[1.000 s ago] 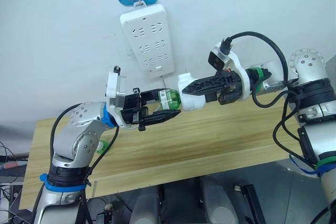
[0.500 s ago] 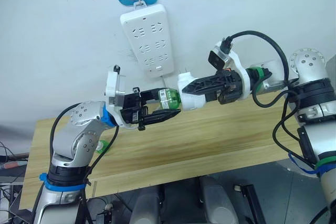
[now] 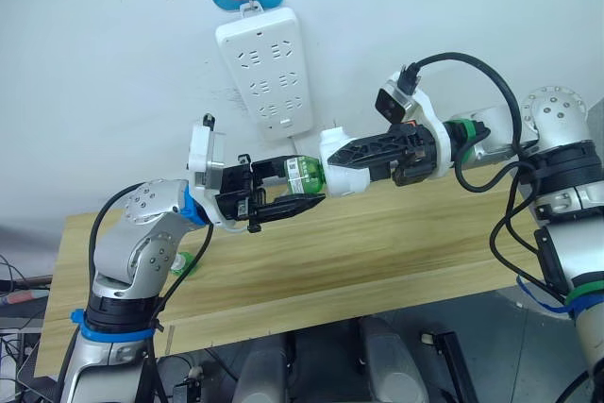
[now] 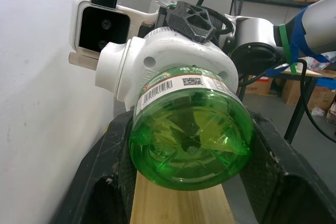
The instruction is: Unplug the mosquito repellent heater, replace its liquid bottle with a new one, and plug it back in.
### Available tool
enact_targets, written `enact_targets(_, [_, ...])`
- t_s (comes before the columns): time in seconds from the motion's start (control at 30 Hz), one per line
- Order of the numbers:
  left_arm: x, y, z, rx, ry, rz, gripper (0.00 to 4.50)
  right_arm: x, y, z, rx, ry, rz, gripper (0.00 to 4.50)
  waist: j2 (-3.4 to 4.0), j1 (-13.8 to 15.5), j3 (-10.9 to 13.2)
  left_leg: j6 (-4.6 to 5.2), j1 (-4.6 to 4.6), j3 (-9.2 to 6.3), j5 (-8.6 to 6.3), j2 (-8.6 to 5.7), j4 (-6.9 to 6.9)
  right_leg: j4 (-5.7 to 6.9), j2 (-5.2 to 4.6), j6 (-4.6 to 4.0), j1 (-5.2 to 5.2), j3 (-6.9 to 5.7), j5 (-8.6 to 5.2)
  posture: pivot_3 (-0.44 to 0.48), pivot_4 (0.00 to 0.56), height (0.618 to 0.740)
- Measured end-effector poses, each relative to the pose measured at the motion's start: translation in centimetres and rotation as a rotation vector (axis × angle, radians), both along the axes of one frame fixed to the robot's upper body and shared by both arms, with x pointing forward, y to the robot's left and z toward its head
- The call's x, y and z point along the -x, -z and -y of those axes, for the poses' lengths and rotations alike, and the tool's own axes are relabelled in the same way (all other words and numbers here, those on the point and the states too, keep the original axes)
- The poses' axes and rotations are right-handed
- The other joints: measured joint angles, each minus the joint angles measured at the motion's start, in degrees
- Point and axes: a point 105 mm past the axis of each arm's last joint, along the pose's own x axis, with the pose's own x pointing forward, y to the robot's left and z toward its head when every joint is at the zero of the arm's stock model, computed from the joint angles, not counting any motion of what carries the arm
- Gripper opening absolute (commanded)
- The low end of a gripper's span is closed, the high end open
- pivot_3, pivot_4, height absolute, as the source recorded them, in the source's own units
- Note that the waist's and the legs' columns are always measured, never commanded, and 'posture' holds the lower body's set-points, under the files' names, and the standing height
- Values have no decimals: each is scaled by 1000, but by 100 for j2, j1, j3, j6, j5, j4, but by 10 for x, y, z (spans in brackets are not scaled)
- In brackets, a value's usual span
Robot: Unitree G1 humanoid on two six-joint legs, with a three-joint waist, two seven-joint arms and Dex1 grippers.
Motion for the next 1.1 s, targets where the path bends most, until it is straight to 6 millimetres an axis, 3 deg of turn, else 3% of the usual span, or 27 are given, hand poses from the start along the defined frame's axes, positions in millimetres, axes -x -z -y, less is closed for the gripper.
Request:
enact_targets(0.1, [0,0,0,0,0,-1,2269,0,0,0,0,0,0,3008,0,0,0,0,0,1,0,0,1,1,0,0,-1,0,0,-171,297,734])
enact_targets(0.33, [1,8,1,-45,25,-67,4392,4,-4,-5,-35,-31,4,3008,0,-4,0,0,0,3,0,0,2,7,7,0,-5,1,0,-165,292,734])
enact_targets(1.1, [-10,4,-14,-168,-237,343,4452,-2,14,7,-4,73,22,3008,-1,21,-3,-1,0,14,1,0,7,13,5,2,-9,4,1,-148,266,734])
